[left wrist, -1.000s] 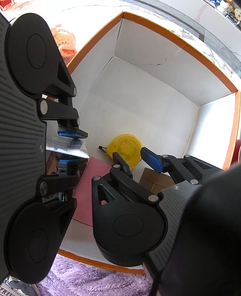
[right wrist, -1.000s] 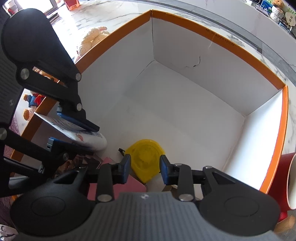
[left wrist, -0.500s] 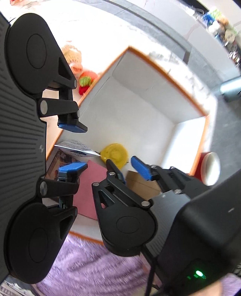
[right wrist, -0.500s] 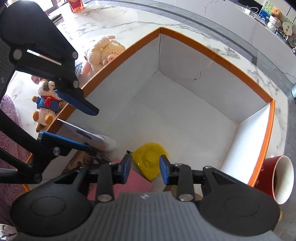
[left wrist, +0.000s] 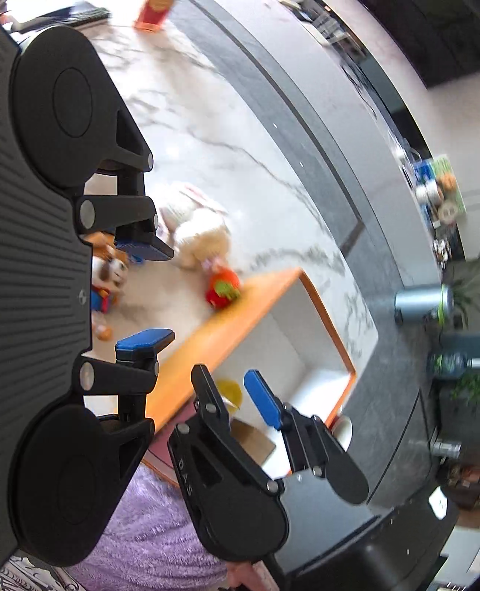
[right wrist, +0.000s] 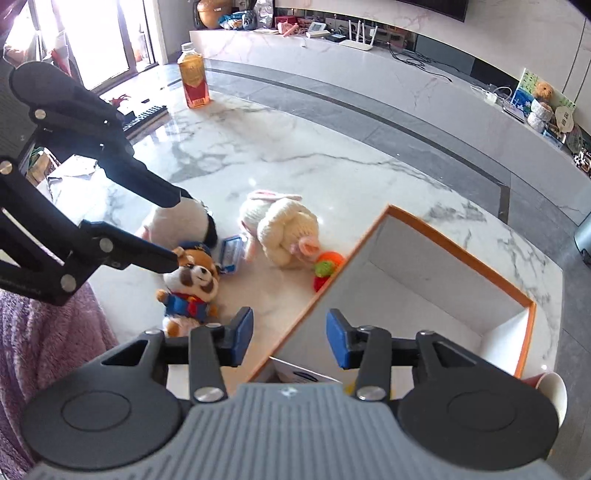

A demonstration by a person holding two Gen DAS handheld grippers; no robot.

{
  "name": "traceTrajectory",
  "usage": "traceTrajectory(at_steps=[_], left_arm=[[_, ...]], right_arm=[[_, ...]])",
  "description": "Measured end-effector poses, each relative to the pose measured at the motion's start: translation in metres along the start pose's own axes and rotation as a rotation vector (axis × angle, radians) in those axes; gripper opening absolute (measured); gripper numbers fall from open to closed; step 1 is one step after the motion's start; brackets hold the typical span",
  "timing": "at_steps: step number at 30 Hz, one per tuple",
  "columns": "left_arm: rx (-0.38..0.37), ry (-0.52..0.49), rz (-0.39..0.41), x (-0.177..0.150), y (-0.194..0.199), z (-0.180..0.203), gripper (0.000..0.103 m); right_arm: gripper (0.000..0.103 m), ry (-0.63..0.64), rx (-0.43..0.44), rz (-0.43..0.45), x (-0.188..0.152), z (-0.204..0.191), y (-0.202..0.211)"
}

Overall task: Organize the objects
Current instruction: 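Grasp the brown-white plush dog with right tool while left tool grasps the panda plush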

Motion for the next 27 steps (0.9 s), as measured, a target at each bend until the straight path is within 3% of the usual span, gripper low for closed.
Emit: traceTrajectory(at_steps=[3, 7, 12, 16, 27], left_arm=[[0.037, 0.059, -0.031, -0.029, 0.003, -0.021, 0.048], [0.063, 0.117, -0.069, -0.071, 0.007, -0.042, 0.048], [0.104, 0.193, -0.147, -0.106, -0.016, -0.061, 0.048], [0.107, 0.236, -0.178, -0.124, -0.038, -0.07, 0.05], [0.091, 0.279, -0.205, -0.143, -0.073, -0.085, 0.059]], right_arm=[[0.049, 0.01, 0.037, 0.001, 0.02, -0.024, -0.015], [0.05, 0.004, 0.074, -0.026, 0.022, -0.046, -0.042], [0.052, -0.022, 0.101, -0.087, 0.014, -0.058, -0.095], [0.06, -0.05, 0.099, -0.151, 0.006, -0.065, -0.132], [0.065, 0.001, 0.023, -0.228, 0.007, -0.072, -0.18]])
Point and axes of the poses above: each gripper's, at about its wrist camera, not at the fingertips, and y roughly against the way its jaws point, z to its right, x to its top, the point moved 10 cm from there along -y, roughly the way its jaws point, and after that the axes turned 14 degrees about x, right-handed, at the moved point
